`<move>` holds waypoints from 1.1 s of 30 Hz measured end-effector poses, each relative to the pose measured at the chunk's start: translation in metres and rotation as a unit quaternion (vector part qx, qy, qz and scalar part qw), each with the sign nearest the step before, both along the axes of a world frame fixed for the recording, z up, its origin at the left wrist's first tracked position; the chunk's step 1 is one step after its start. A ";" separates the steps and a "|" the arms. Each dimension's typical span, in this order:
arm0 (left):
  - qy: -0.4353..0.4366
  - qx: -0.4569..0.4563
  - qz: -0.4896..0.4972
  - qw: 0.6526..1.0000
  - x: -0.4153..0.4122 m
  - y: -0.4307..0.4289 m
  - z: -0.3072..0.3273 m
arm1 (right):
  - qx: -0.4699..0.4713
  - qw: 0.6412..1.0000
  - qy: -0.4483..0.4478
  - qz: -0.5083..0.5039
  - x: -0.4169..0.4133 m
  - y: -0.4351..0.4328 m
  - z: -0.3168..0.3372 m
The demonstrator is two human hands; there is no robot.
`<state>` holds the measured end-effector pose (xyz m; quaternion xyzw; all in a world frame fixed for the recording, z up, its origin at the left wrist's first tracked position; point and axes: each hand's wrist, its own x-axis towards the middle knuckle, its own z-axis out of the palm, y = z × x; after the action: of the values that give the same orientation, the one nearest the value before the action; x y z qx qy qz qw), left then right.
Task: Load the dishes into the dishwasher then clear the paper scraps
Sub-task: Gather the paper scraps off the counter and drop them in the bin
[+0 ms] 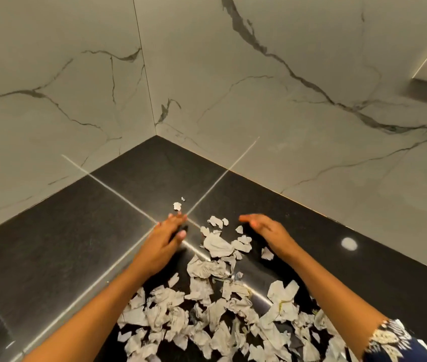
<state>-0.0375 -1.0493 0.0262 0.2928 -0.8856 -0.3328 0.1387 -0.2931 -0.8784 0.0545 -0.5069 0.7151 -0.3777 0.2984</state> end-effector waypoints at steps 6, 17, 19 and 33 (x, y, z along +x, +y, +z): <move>-0.146 -0.094 0.109 0.979 -0.057 -0.035 0.009 | 0.107 0.977 0.179 0.049 -0.014 -0.061 -0.005; -0.173 -0.123 -0.152 0.965 -0.009 0.033 0.009 | 0.109 0.971 0.146 0.152 0.067 0.048 -0.002; -0.179 -0.105 -0.150 0.967 0.002 0.058 0.010 | 0.124 0.978 0.100 0.136 0.074 0.069 0.007; -0.133 -0.042 0.185 0.973 0.139 0.081 0.010 | 0.141 0.968 0.209 -0.003 0.117 0.096 0.005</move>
<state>0.1020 -0.9687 0.0363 0.4875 -0.8395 -0.2221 0.0912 -0.1764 -0.7826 0.0597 -0.5256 0.8089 -0.1597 0.2097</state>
